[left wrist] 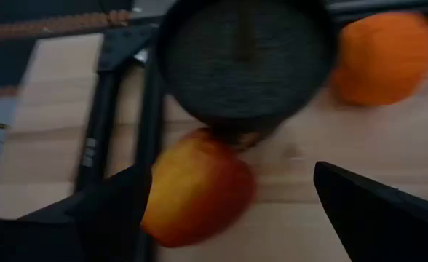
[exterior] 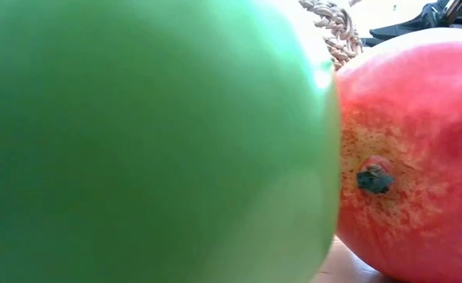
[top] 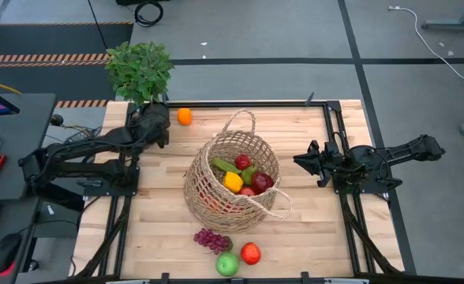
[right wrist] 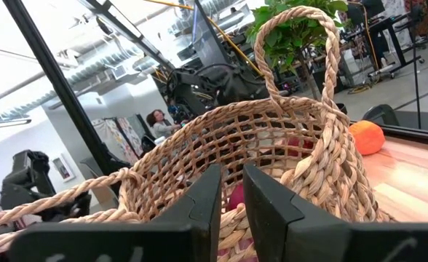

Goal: Build produce basket
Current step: Put the apple into the basket

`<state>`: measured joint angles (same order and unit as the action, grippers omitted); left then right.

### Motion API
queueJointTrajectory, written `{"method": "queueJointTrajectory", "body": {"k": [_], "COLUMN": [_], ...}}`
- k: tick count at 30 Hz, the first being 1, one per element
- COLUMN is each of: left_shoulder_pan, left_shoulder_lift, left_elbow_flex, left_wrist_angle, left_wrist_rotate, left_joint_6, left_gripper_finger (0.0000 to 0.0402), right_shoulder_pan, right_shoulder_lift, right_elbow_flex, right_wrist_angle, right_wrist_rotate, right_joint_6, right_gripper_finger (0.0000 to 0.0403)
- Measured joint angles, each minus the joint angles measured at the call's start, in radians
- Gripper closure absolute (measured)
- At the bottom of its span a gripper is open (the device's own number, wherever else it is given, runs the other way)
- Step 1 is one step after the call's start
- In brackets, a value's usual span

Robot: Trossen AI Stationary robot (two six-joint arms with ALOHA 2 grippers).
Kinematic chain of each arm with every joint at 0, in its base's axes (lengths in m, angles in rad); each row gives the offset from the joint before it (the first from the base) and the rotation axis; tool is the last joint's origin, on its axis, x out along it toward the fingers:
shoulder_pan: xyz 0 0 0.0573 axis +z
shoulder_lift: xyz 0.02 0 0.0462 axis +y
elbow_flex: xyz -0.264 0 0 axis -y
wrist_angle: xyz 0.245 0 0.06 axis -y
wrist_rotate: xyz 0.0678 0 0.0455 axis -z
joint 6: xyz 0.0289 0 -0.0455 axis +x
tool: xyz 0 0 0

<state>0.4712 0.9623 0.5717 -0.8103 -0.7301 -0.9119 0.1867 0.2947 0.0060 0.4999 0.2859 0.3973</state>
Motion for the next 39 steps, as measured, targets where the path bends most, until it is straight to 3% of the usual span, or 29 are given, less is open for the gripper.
{"method": "queueJointTrajectory", "body": {"k": [8, 22, 39], "left_shoulder_pan": [0.048, 0.1, 0.08], "left_shoulder_lift": [0.006, 0.005, 0.005], "left_elbow_flex": [-0.127, -0.255, -0.259], "left_wrist_angle": [0.123, 0.277, 0.297], "left_wrist_rotate": [-0.003, 0.018, 0.075], "left_joint_6": [0.269, 0.344, 0.435], "left_gripper_finger": [0.0013, 0.0013, 0.0013], "right_shoulder_pan": [0.0, 0.0, 0.0], "right_shoulder_lift": [0.0, 0.0, 0.0], "right_elbow_flex": [0.0, 0.0, 0.0], "right_wrist_angle": [0.0, 0.0, 0.0], "right_wrist_rotate": [0.0, 0.0, 0.0], "right_joint_6": [0.0, 0.0, 0.0], "right_gripper_finger": [0.0338, 0.0338, 0.0338]}}
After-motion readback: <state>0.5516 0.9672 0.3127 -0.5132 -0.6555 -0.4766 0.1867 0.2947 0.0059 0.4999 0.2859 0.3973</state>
